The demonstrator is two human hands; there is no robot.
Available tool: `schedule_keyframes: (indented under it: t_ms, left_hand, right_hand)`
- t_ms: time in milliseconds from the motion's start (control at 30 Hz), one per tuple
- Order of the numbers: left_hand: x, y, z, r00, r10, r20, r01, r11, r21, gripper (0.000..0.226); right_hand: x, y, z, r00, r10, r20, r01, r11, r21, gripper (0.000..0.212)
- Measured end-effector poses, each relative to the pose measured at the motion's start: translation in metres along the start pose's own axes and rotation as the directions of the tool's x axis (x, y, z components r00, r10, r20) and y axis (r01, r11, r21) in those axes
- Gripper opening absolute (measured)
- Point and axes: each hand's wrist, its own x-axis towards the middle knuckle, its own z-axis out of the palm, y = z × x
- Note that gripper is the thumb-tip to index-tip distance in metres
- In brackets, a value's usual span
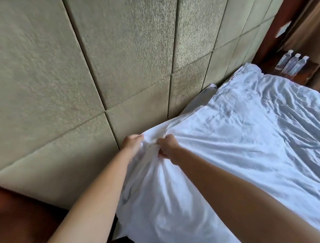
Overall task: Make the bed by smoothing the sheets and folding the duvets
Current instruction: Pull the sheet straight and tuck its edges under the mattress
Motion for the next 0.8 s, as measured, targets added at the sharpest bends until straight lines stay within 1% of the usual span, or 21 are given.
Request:
schedule_keyframes:
  t_ms: [33, 67, 133, 167, 200, 233, 300, 333, 400, 433, 500, 533, 600, 633, 667, 700, 733, 767, 800]
  left_hand:
    - [0.002, -0.006, 0.002, 0.999, -0.020, 0.037, 0.020, 1.000, 0.001, 0.026]
    - [0.004, -0.011, 0.003, 0.996, -0.043, 0.075, 0.043, 0.999, -0.003, 0.025]
    - [0.010, -0.021, 0.004, 0.989, -0.084, 0.121, 0.088, 0.995, -0.035, 0.025]
    - [0.012, -0.023, 0.004, 0.986, -0.096, 0.134, 0.104, 0.993, -0.056, 0.028]
    - [0.014, -0.026, 0.002, 0.981, -0.119, 0.152, 0.132, 0.988, -0.082, 0.031]
    - [0.016, -0.028, 0.001, 0.975, -0.141, 0.174, 0.161, 0.982, -0.104, 0.033]
    - [0.018, -0.030, -0.004, 0.958, -0.180, 0.222, 0.208, 0.972, -0.110, 0.028]
    - [0.018, -0.030, -0.007, 0.951, -0.193, 0.241, 0.224, 0.968, -0.109, 0.026]
    - [0.021, -0.036, -0.008, 0.939, -0.211, 0.270, 0.245, 0.965, -0.097, 0.029]
    - [0.024, -0.041, -0.007, 0.930, -0.227, 0.289, 0.262, 0.961, -0.091, 0.031]
    - [0.024, -0.052, -0.008, 0.907, -0.278, 0.317, 0.317, 0.945, -0.080, 0.034]
    - [0.024, -0.057, -0.009, 0.890, -0.311, 0.334, 0.353, 0.933, -0.073, 0.033]
    - [0.021, -0.065, -0.012, 0.855, -0.347, 0.385, 0.389, 0.921, -0.033, 0.026]
    - [0.019, -0.068, -0.015, 0.847, -0.348, 0.403, 0.379, 0.925, 0.002, 0.028]
    - [0.022, -0.074, -0.017, 0.841, -0.337, 0.423, 0.358, 0.933, 0.032, 0.047]
    - [0.023, -0.076, -0.016, 0.837, -0.336, 0.432, 0.330, 0.940, 0.090, 0.071]
    - [0.018, -0.073, -0.016, 0.838, -0.337, 0.430, 0.288, 0.941, 0.176, 0.088]
    - [0.012, -0.066, -0.013, 0.841, -0.319, 0.437, 0.221, 0.939, 0.262, 0.094]
    - [0.006, -0.060, -0.010, 0.849, -0.295, 0.437, 0.148, 0.929, 0.340, 0.090]
  right_hand:
    - [0.007, 0.006, 0.003, 1.000, 0.010, 0.019, -0.010, 1.000, 0.009, 0.032]
    - [0.009, 0.009, 0.006, 1.000, 0.007, 0.026, -0.008, 1.000, 0.012, 0.026]
    - [0.013, 0.010, 0.010, 0.999, -0.021, 0.028, 0.021, 1.000, -0.003, 0.004]
    - [0.015, 0.007, 0.013, 0.999, -0.044, 0.007, 0.044, 0.998, -0.033, 0.010]
    - [0.020, 0.005, 0.017, 0.997, -0.080, -0.024, 0.078, 0.994, -0.073, 0.023]
    - [0.026, 0.002, 0.021, 0.989, -0.137, -0.054, 0.132, 0.987, -0.092, 0.031]
    - [0.033, -0.006, 0.031, 0.974, -0.212, -0.077, 0.207, 0.976, -0.063, 0.035]
    - [0.037, -0.007, 0.033, 0.973, -0.214, -0.084, 0.214, 0.977, -0.017, 0.035]
    - [0.044, 0.002, 0.032, 0.984, -0.162, -0.070, 0.166, 0.984, 0.056, 0.036]
    - [0.046, 0.011, 0.032, 0.993, -0.110, -0.031, 0.112, 0.991, 0.076, 0.034]
    - [0.049, 0.034, 0.037, 0.996, 0.015, 0.084, -0.020, 0.998, 0.061, 0.023]
    - [0.051, 0.043, 0.040, 0.992, 0.051, 0.114, -0.055, 0.998, 0.025, 0.021]
    - [0.056, 0.052, 0.042, 0.990, 0.070, 0.121, -0.070, 0.998, -0.010, 0.020]
    - [0.056, 0.051, 0.041, 0.990, 0.069, 0.122, -0.069, 0.998, 0.001, 0.020]
    - [0.056, 0.049, 0.039, 0.990, 0.067, 0.127, -0.069, 0.998, 0.014, 0.021]
    - [0.055, 0.047, 0.036, 0.988, 0.065, 0.137, -0.070, 0.997, 0.026, 0.022]
    - [0.053, 0.045, 0.033, 0.986, 0.067, 0.149, -0.074, 0.997, 0.036, 0.024]
    - [0.050, 0.043, 0.030, 0.986, 0.065, 0.156, -0.073, 0.996, 0.045, 0.024]
    - [0.047, 0.042, 0.028, 0.986, 0.064, 0.156, -0.071, 0.996, 0.044, 0.025]
